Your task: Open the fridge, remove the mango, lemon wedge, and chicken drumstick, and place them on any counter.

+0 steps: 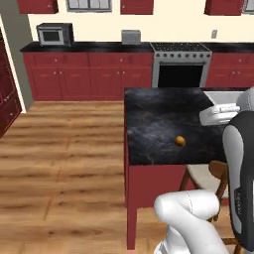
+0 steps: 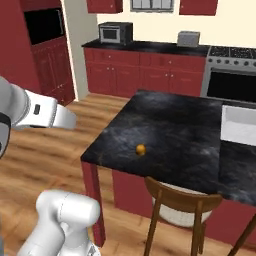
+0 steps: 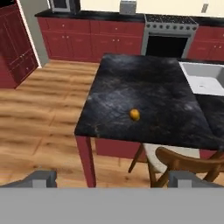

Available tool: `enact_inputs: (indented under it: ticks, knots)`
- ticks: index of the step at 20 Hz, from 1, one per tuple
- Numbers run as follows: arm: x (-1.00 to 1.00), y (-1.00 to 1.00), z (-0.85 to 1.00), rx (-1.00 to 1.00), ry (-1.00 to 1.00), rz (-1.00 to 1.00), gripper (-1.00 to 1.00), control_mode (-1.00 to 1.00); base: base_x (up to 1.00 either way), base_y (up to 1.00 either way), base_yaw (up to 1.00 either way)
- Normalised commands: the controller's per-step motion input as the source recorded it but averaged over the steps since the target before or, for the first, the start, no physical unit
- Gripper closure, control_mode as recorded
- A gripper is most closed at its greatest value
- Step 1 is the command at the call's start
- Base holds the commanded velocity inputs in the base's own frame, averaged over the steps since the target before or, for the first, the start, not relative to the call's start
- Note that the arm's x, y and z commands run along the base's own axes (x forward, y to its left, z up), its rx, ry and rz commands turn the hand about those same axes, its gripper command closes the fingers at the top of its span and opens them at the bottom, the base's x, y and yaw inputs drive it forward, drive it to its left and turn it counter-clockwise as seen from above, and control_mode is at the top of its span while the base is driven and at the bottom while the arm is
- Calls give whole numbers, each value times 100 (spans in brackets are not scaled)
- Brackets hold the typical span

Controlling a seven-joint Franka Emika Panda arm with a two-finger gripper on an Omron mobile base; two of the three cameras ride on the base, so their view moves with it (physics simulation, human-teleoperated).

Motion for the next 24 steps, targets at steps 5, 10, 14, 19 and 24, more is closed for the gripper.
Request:
enact_inputs:
  ticks: [5,10,14,19,24]
  knots:
    - [0,0,0,0,0,0,-100,100,-29,72,92]
    - [0,0,0,0,0,0,-100,100,-44,72,88]
    - [0,0,0,0,0,0,-100,100,-48,77,68]
    - [0,0,0,0,0,0,-100,100,-32,39,67]
    - [0,0,0,0,0,0,-100,100,29,-15,53]
